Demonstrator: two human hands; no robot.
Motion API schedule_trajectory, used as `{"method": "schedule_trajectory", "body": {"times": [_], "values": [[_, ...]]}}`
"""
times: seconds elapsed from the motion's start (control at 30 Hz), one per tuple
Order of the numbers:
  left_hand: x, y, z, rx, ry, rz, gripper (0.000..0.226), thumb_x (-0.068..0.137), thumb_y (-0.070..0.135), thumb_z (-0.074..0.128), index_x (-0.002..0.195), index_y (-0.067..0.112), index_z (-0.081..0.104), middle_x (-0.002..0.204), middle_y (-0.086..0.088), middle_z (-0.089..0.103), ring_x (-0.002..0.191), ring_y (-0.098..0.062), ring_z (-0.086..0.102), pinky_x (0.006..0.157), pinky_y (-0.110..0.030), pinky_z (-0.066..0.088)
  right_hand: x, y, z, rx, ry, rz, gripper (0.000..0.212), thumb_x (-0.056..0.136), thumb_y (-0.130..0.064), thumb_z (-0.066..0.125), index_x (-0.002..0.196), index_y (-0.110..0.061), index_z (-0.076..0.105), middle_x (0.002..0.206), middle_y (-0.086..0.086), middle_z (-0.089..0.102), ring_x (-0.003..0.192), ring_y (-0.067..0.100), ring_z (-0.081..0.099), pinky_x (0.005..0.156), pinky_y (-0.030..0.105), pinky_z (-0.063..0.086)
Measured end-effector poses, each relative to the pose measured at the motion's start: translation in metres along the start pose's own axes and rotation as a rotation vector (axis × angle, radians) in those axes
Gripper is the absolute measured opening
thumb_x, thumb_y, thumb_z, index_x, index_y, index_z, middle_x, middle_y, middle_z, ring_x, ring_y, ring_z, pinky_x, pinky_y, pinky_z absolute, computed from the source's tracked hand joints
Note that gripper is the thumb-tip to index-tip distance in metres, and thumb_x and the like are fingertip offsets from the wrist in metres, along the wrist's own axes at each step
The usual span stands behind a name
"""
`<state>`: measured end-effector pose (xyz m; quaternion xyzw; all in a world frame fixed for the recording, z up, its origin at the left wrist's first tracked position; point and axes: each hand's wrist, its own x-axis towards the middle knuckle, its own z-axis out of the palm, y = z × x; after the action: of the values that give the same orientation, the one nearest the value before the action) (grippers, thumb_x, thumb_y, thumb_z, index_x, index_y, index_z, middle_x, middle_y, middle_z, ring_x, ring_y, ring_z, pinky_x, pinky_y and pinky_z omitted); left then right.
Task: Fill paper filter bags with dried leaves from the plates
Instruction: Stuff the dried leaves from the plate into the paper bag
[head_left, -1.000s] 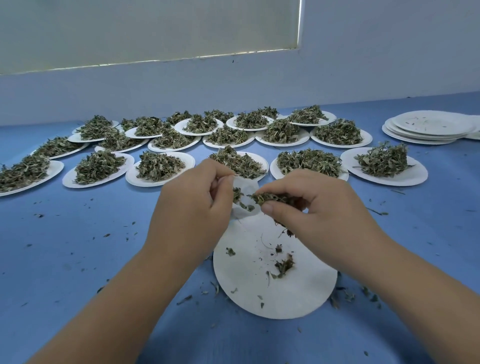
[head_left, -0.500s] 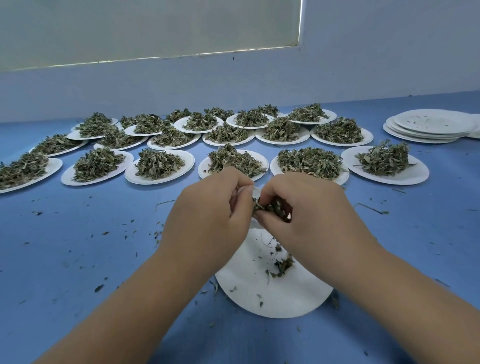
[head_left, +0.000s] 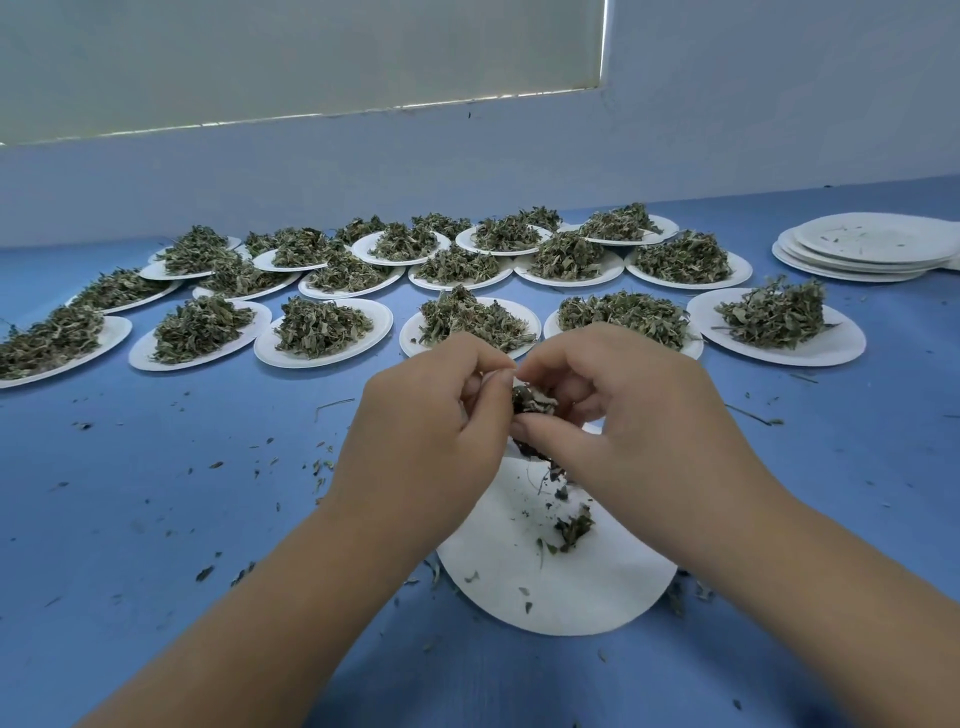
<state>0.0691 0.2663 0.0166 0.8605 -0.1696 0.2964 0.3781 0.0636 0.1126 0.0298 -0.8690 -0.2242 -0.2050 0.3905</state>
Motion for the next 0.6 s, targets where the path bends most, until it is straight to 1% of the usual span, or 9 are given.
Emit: {"method": "schedule_trajectory", "body": {"times": [0.17, 0.23, 0.33, 0.4, 0.5, 0.6], "values": [[-0.0012, 0.0025, 0.0016, -0.038, -0.023, -0.011, 0.011, 0.091, 0.015, 0.061, 0.088, 0.021, 0.069, 0.056, 0.003, 0.056, 0.052, -0.008, 0.049, 0.048, -0.011, 0.034, 0.0014, 0.0000, 0.0060, 0.011, 0.038, -0.021, 0.018, 0.075, -0.012, 0.076, 0.086, -0.019, 0.063, 0.082, -0.014, 0.054, 0.080, 0.008, 0.055, 0.073, 0.034, 0.052], [-0.0013, 0.0025, 0.0013, -0.063, -0.030, -0.032, 0.012, 0.091, 0.013, 0.062, 0.087, 0.022, 0.069, 0.057, 0.003, 0.058, 0.052, -0.008, 0.050, 0.047, -0.011, 0.034, 0.0012, 0.0012, 0.0062, 0.071, 0.034, -0.013, 0.019, 0.074, -0.010, 0.076, 0.084, -0.020, 0.064, 0.082, -0.013, 0.056, 0.079, 0.008, 0.057, 0.072, 0.033, 0.052], [-0.0008, 0.0030, -0.0001, -0.090, -0.021, -0.050, 0.013, 0.091, 0.012, 0.061, 0.087, 0.022, 0.069, 0.057, 0.004, 0.060, 0.051, -0.009, 0.050, 0.047, -0.011, 0.034, 0.0010, 0.0037, 0.0031, 0.192, 0.002, 0.012, 0.021, 0.076, -0.008, 0.077, 0.083, -0.025, 0.066, 0.084, -0.013, 0.060, 0.080, 0.008, 0.062, 0.072, 0.027, 0.055], [-0.0004, 0.0041, -0.0004, -0.107, -0.017, -0.062, 0.013, 0.091, 0.013, 0.061, 0.086, 0.022, 0.069, 0.057, 0.005, 0.059, 0.049, -0.007, 0.048, 0.047, -0.010, 0.033, 0.0012, 0.0048, 0.0028, 0.167, 0.020, -0.009, 0.019, 0.076, -0.007, 0.076, 0.083, -0.023, 0.066, 0.083, -0.012, 0.061, 0.080, 0.008, 0.063, 0.071, 0.026, 0.055], [-0.0011, 0.0065, -0.0006, -0.137, -0.035, -0.080, 0.016, 0.091, 0.011, 0.061, 0.086, 0.024, 0.069, 0.060, 0.006, 0.062, 0.051, -0.003, 0.051, 0.047, -0.006, 0.034, 0.0023, 0.0043, 0.0060, 0.079, 0.065, -0.044, 0.011, 0.076, -0.011, 0.076, 0.081, -0.017, 0.068, 0.078, -0.012, 0.061, 0.076, 0.009, 0.062, 0.068, 0.029, 0.053], [-0.0010, 0.0072, -0.0009, -0.154, -0.035, -0.098, 0.018, 0.091, 0.011, 0.060, 0.085, 0.026, 0.068, 0.063, 0.007, 0.063, 0.054, -0.001, 0.054, 0.049, -0.005, 0.036, 0.0023, 0.0058, 0.0067, 0.055, 0.028, -0.044, 0.002, 0.080, -0.018, 0.074, 0.081, -0.019, 0.072, 0.075, -0.010, 0.064, 0.075, 0.008, 0.062, 0.069, 0.029, 0.052]]}}
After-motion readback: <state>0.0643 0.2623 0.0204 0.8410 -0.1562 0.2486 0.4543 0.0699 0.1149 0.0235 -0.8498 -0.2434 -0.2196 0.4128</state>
